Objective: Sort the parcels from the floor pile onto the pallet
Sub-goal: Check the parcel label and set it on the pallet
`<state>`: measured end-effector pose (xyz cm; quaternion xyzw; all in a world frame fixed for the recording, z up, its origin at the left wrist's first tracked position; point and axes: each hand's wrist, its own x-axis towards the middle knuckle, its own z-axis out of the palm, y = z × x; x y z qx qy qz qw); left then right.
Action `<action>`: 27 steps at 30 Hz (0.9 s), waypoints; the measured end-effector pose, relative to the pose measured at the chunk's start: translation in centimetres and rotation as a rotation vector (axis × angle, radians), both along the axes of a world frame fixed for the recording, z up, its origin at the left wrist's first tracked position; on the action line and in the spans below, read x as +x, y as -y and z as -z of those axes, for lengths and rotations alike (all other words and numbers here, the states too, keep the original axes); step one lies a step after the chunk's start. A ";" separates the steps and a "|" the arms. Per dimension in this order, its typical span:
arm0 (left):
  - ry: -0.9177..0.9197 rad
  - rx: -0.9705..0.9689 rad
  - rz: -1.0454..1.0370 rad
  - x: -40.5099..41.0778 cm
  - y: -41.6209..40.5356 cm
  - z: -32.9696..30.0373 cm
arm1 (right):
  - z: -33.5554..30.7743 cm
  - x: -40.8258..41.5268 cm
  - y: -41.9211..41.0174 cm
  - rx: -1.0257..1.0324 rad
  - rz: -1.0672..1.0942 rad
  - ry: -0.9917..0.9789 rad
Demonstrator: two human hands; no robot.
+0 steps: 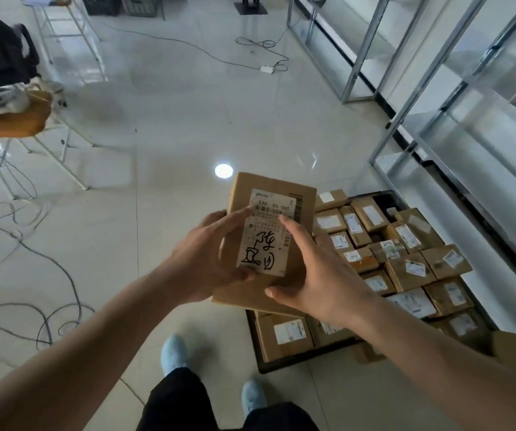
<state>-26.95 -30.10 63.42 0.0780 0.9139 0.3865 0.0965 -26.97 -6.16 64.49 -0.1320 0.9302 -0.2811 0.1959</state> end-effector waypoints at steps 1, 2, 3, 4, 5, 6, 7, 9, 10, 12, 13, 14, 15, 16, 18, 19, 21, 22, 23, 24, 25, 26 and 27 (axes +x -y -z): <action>-0.003 0.003 0.009 -1.8 1.3 0.1 | 0.1 -1.6 1.2 -0.006 0.013 -0.001; -0.008 0.009 0.016 -3.8 2.6 0.3 | 0.3 -3.3 2.5 -0.010 0.031 -0.007; -0.018 0.013 0.025 -6.0 4.0 0.6 | 0.6 -5.1 4.0 -0.014 0.048 -0.019; -0.028 0.010 0.036 -8.1 5.4 0.7 | 0.9 -6.8 5.5 -0.016 0.065 -0.028; -0.036 0.006 0.048 -10.2 6.9 1.0 | 1.1 -8.5 7.1 -0.020 0.086 -0.035; -0.045 0.003 0.067 -12.7 8.6 1.2 | 1.5 -10.4 8.9 -0.027 0.115 -0.044; -0.053 -0.002 0.087 -14.7 10.1 1.2 | 1.7 -12.0 10.4 -0.035 0.144 -0.046; -0.052 -0.004 0.140 -19.4 13.3 1.0 | 1.7 -15.6 13.8 -0.046 0.216 -0.055; -0.048 0.000 0.167 -21.8 14.9 0.8 | 1.6 -17.4 15.4 -0.054 0.249 -0.074; -0.039 0.008 0.229 -26.6 17.5 0.2 | 1.4 -20.8 18.2 -0.072 0.306 -0.117; -0.041 0.010 0.254 -28.9 18.6 0.0 | 1.2 -22.4 19.4 -0.077 0.332 -0.133; -0.044 0.010 0.277 -31.0 19.5 -0.3 | 1.1 -23.9 20.4 -0.079 0.355 -0.143; -0.045 0.007 0.301 -33.1 20.3 -0.4 | 0.9 -25.3 21.3 -0.077 0.381 -0.143; -0.044 0.003 0.325 -35.1 20.8 -0.5 | 0.7 -26.7 22.0 -0.070 0.407 -0.140; -0.029 -0.012 0.366 -39.4 21.4 -0.5 | 0.4 -29.7 23.0 -0.053 0.461 -0.144; -0.019 -0.019 0.383 -41.7 21.5 -0.4 | 0.4 -31.4 23.2 -0.045 0.495 -0.148; -0.016 -0.022 0.415 -46.6 21.0 0.3 | 0.7 -35.1 23.3 -0.059 0.573 -0.152; -0.018 -0.017 0.436 -49.1 20.5 0.7 | 1.0 -37.1 23.2 -0.078 0.612 -0.149; -0.023 -0.012 0.458 -51.7 20.0 1.1 | 1.4 -39.2 23.0 -0.095 0.642 -0.149; -0.026 -0.008 0.476 -54.2 19.4 1.6 | 1.9 -41.4 22.8 -0.106 0.661 -0.145; -0.017 -0.003 0.488 -56.6 18.9 2.1 | 2.4 -43.7 22.5 -0.116 0.676 -0.131; -0.002 0.009 0.494 -59.1 18.2 2.4 | 2.7 -46.1 22.2 -0.128 0.693 -0.120; 0.010 0.022 0.501 -61.5 17.5 2.6 | 3.0 -48.4 21.8 -0.137 0.714 -0.117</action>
